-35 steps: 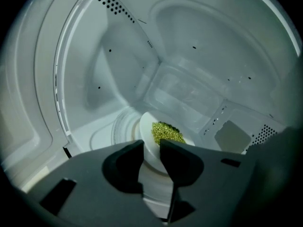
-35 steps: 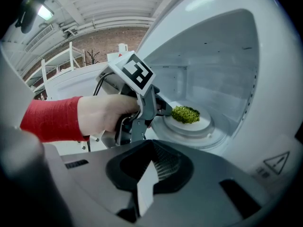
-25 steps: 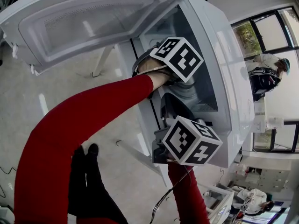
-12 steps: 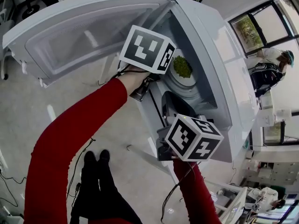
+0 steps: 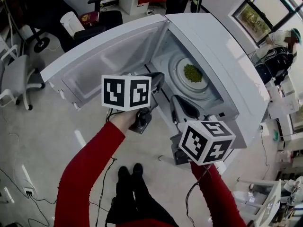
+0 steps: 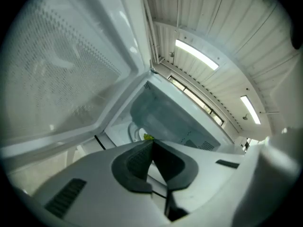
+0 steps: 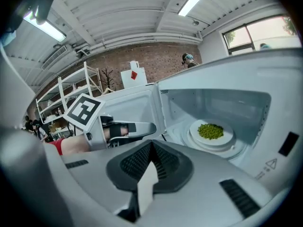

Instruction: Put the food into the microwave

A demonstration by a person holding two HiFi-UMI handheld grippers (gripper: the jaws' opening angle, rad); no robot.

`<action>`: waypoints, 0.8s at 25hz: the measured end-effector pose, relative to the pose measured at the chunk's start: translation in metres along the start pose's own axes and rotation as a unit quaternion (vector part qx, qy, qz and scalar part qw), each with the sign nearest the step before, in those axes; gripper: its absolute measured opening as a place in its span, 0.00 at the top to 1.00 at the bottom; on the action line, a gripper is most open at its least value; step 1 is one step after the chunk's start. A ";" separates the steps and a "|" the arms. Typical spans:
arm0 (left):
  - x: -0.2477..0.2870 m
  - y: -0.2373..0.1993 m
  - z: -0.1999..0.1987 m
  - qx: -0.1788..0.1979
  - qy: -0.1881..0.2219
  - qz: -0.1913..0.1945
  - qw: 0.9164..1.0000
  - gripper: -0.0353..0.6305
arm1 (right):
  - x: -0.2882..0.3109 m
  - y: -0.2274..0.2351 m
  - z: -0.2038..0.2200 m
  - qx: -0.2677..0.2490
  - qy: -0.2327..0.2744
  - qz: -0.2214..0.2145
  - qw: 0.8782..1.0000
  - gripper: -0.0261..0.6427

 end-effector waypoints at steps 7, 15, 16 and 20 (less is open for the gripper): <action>-0.065 0.043 -0.002 0.059 0.031 0.005 0.998 0.93 | -0.047 -0.031 -0.007 0.017 0.042 -0.039 0.998 0.94; -0.149 0.082 0.007 0.163 0.068 -0.011 0.984 0.93 | -0.111 -0.050 -0.002 -0.007 0.086 -0.084 0.993 0.94; -0.157 0.084 0.010 0.170 0.070 -0.015 0.983 0.93 | -0.118 -0.049 0.002 -0.006 0.086 -0.088 0.992 0.94; -0.187 0.089 0.021 0.182 0.070 -0.026 0.980 0.93 | -0.139 -0.049 0.017 -0.002 0.088 -0.093 0.992 0.94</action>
Point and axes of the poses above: the fingertips, and each gripper's own axes: x forward along the fingers, y to its right, z out of its underside, the point moved 8 cm from there along -x, backward along the fingers, and after that the axes turned 8 degrees about y, right-handed, at the moved point
